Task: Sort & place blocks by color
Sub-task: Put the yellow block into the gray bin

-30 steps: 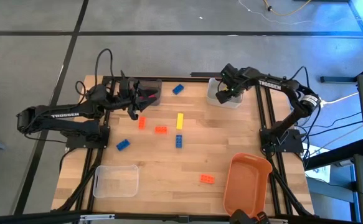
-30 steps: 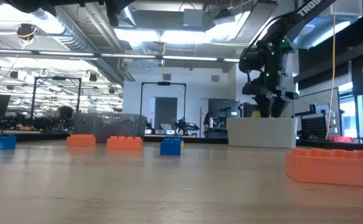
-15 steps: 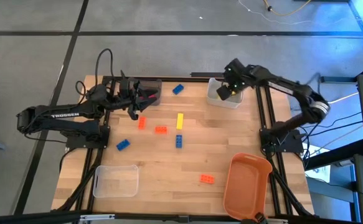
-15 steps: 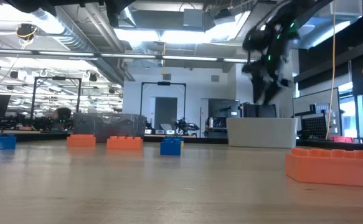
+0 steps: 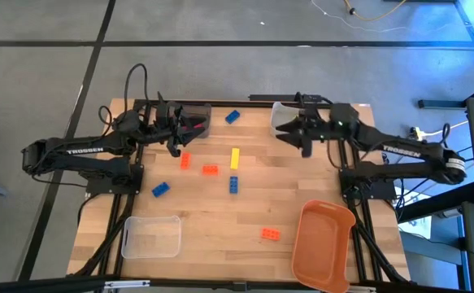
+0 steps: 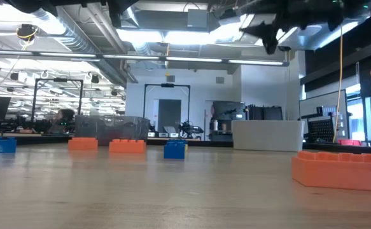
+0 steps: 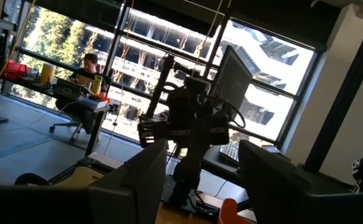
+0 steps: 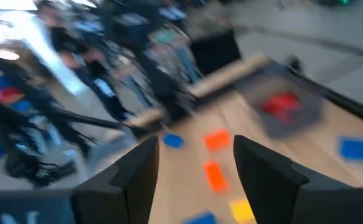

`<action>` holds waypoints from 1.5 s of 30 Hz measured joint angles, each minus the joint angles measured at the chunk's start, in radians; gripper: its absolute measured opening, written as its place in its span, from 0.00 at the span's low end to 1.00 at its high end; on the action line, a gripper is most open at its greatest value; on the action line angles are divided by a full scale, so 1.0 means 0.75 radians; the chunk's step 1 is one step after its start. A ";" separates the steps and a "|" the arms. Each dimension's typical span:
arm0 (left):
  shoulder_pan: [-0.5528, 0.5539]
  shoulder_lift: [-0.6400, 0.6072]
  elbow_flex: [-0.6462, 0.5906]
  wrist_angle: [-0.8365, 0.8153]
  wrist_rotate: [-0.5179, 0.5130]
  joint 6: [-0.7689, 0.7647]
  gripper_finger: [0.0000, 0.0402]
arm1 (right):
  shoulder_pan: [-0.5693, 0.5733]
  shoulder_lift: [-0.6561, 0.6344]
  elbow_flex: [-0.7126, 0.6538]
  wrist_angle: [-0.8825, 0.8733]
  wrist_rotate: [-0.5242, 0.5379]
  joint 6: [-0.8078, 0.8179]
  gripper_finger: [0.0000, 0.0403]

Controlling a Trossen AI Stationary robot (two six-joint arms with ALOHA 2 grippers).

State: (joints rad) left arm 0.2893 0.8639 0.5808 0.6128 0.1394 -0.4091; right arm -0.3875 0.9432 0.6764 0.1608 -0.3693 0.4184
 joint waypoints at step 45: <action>-0.217 1.288 0.734 -1.109 -0.661 -0.747 0.47 | 0.106 -0.048 -0.055 0.108 0.223 -0.046 0.51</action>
State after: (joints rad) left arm 0.1265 1.8299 1.1313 -0.2186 -0.3565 -0.9691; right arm -0.3077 0.9073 0.6350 0.2420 -0.2020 0.3836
